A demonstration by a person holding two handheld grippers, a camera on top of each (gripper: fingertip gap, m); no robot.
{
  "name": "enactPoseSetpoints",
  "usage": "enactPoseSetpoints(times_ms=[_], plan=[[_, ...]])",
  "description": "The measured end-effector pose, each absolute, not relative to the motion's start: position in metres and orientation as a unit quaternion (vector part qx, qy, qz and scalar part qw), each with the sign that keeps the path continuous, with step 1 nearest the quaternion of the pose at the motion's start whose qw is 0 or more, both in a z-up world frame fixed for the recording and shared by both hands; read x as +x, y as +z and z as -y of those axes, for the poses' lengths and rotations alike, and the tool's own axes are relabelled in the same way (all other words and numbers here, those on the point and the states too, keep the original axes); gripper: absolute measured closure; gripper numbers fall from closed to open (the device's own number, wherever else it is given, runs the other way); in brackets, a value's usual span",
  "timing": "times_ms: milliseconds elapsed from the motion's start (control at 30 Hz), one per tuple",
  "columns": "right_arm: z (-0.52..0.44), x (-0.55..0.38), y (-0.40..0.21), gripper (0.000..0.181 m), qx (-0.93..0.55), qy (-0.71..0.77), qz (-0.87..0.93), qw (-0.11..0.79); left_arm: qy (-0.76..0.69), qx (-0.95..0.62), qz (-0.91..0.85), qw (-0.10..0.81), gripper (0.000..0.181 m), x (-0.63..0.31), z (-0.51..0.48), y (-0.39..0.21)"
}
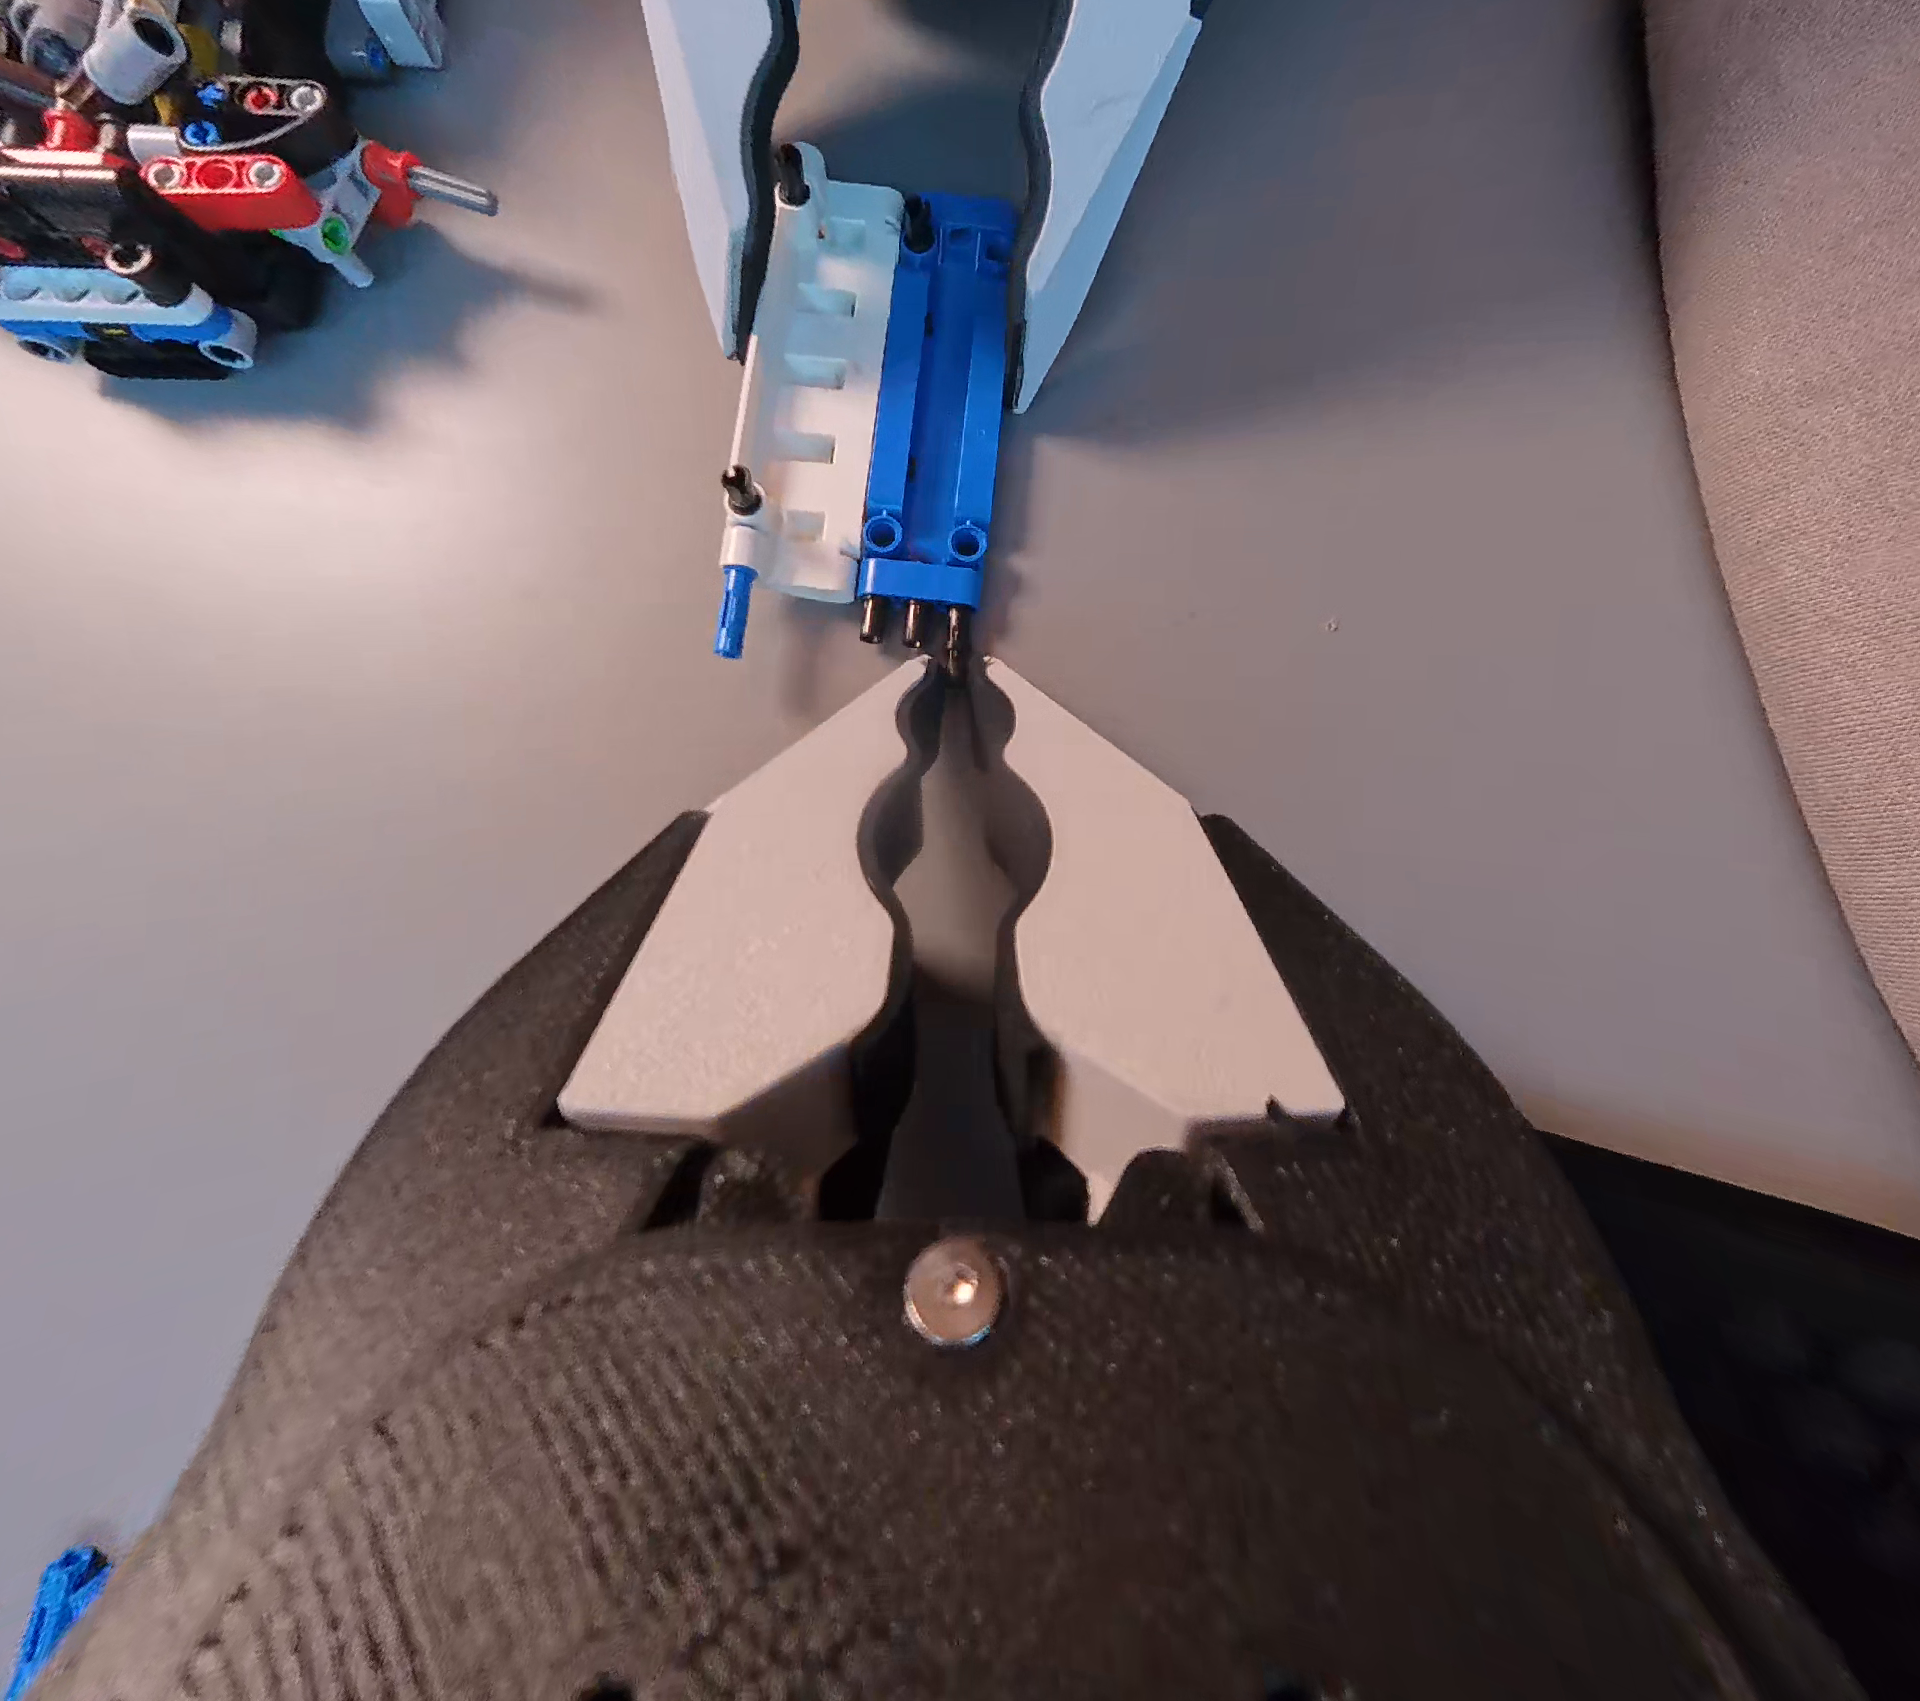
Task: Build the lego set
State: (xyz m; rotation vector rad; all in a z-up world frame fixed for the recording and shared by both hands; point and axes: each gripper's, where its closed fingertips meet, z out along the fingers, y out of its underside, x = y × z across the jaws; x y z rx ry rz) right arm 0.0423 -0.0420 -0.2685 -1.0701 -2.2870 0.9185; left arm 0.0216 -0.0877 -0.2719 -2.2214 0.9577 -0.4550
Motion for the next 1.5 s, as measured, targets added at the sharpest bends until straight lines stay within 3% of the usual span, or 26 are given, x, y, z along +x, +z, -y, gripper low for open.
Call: enactPoseSetpoints(times_ms=[333,667,1300,1500], plan=[[0.0418,0.0421,-0.2685,0.132,-0.388,0.333,0.829,0.226,-0.159,-0.849,-0.381,0.329,0.179,0.0229,0.0866,-0.2722],[0.0419,0.042,-0.2686,0.132,-0.388,0.334,0.829,0.224,-0.138,-0.803,-0.413,0.406,0.18,0.0231,0.0849,-0.2681],[0.0418,0.0426,-0.2686,0.132,-0.391,0.331,0.828,0.227,-0.154,-0.831,-0.354,0.4,0.181,0.0269,0.0831,-0.2667],[0.0406,0.0427,-0.2684,0.131,-0.396,0.329,0.826,0.23,-0.083,-0.83,-0.378,0.402,0.181,0.0293,0.0815,-0.2686]])
